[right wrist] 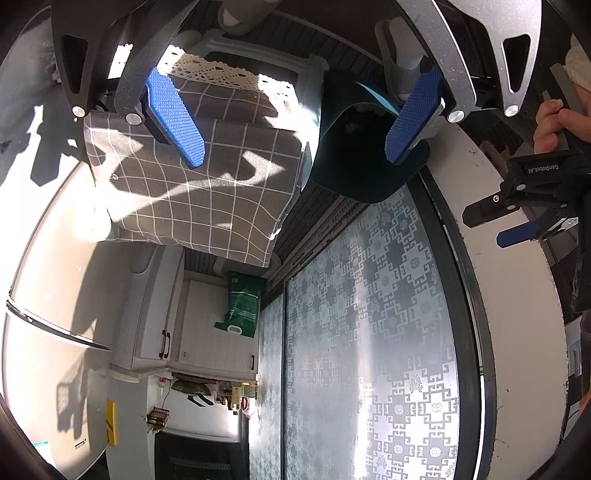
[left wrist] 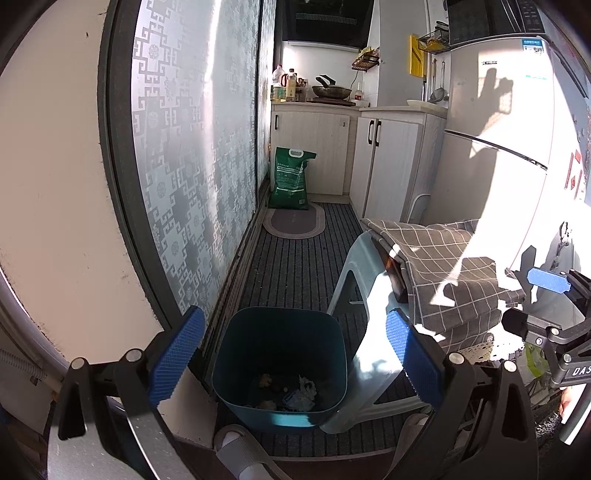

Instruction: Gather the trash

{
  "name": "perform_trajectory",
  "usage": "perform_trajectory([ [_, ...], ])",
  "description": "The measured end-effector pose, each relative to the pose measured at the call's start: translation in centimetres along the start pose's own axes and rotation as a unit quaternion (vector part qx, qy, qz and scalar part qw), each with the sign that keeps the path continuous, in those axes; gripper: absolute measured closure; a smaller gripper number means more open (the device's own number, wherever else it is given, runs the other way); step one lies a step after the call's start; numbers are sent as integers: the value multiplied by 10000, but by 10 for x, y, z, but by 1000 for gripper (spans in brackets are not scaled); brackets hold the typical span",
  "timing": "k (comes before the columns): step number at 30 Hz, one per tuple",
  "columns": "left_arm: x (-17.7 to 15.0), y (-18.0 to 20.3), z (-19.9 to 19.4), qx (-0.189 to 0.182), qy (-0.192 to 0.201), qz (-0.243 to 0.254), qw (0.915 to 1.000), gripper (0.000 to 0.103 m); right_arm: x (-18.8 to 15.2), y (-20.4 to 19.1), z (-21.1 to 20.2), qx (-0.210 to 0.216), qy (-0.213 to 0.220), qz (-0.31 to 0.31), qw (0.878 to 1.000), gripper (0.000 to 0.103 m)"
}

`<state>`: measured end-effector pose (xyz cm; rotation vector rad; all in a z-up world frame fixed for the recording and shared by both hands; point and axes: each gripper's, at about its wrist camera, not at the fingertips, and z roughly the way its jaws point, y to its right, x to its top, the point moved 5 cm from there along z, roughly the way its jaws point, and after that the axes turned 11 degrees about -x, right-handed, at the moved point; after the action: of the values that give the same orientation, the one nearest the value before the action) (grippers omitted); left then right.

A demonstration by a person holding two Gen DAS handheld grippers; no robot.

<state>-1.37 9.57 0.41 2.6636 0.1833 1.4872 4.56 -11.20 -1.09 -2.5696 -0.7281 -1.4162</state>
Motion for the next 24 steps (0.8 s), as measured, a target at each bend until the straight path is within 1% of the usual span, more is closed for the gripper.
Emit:
perform_trajectory([
  [24,0,0,-1,-23,-13,-3,10000,3,-3,0,2,22,-7,-18,10000,4],
])
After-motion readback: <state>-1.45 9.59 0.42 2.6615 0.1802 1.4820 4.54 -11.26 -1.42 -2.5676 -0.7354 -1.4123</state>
